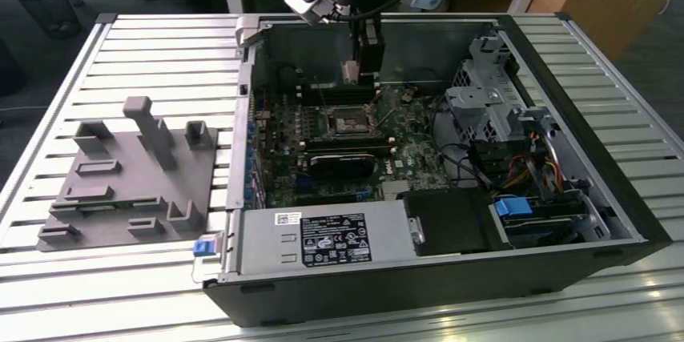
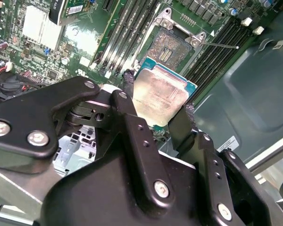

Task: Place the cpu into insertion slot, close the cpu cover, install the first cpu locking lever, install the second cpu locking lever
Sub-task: 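Place the cpu into insertion slot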

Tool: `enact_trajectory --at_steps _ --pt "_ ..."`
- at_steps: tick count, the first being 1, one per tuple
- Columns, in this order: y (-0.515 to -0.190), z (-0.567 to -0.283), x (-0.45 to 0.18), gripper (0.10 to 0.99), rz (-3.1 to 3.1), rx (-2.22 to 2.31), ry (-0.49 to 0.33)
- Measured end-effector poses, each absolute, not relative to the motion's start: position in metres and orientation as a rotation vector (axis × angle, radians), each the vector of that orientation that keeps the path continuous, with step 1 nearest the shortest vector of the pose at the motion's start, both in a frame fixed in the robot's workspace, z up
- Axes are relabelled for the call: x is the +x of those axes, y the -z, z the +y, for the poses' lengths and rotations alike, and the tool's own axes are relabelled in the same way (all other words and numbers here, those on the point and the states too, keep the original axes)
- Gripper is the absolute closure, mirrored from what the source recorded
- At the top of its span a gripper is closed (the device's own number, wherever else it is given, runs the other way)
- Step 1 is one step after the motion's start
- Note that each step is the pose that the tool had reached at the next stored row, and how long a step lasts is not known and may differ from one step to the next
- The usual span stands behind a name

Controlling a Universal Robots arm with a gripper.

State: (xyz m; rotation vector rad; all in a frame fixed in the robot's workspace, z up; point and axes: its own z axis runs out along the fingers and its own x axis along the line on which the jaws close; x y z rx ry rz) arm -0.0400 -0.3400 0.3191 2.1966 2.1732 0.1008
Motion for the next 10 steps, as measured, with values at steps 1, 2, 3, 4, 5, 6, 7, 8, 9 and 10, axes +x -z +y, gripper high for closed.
enact_trajectory --at_steps 1,2,3,4,5,6,7,8,9,10 --pt "-0.3187 -0.34 -0.0401 0.545 2.173 2.197 -0.101" --pt "-0.3184 -0.34 -0.0401 0.545 2.173 2.197 -0.101" --pt "-0.3178 -0.34 -0.0401 0.545 2.173 2.197 -0.101" --pt "-0.3172 -0.34 -0.0402 0.545 2.172 2.197 -0.101" --pt "-0.3167 -0.34 -0.0402 0.545 2.172 2.198 -0.101" --pt "-0.316 -0.34 -0.0402 0.545 2.171 2.199 -0.101" --pt "-0.3154 -0.34 -0.0402 0.545 2.17 2.199 -0.101" --pt "-0.3149 -0.34 -0.0402 0.545 2.17 2.2 -0.101" --pt "-0.3145 -0.34 -0.0402 0.545 2.17 2.2 -0.1" --pt "-0.3142 -0.34 -0.0402 0.545 2.169 2.2 -0.1"
